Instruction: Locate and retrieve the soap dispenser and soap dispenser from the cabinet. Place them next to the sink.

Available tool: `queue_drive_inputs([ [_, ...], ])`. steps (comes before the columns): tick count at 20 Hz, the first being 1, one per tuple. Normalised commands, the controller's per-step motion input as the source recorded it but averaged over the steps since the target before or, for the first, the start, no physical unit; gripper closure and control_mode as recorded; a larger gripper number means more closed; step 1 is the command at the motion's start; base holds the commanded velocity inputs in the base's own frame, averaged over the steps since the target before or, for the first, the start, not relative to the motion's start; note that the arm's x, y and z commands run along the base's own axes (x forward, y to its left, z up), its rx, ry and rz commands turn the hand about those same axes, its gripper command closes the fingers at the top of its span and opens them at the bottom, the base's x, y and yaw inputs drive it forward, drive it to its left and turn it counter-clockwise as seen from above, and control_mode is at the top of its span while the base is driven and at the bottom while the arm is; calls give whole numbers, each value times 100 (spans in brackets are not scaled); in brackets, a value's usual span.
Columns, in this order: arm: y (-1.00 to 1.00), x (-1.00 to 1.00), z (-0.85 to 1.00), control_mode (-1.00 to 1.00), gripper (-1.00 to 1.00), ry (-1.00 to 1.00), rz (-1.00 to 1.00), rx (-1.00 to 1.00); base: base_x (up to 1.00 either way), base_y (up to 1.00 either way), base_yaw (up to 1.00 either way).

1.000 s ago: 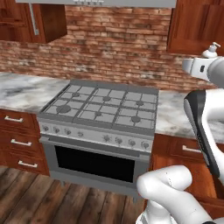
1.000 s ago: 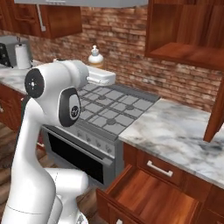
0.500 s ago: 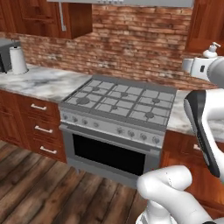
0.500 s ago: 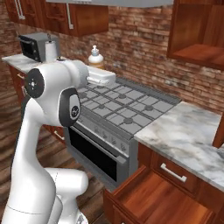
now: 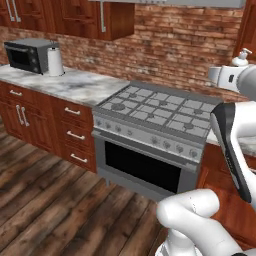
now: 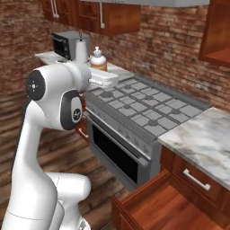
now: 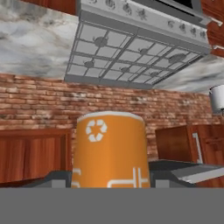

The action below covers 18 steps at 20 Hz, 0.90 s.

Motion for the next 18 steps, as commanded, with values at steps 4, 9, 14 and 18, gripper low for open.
queue_drive_inputs([
  [4,0,0,0,100,100,0,0,0,-12,55,39],
  [9,0,0,0,100,100,0,0,0,-7,49,41],
  [14,0,0,0,100,100,0,0,0,1,11,50],
  [18,0,0,0,100,100,0,0,0,13,0,50],
])
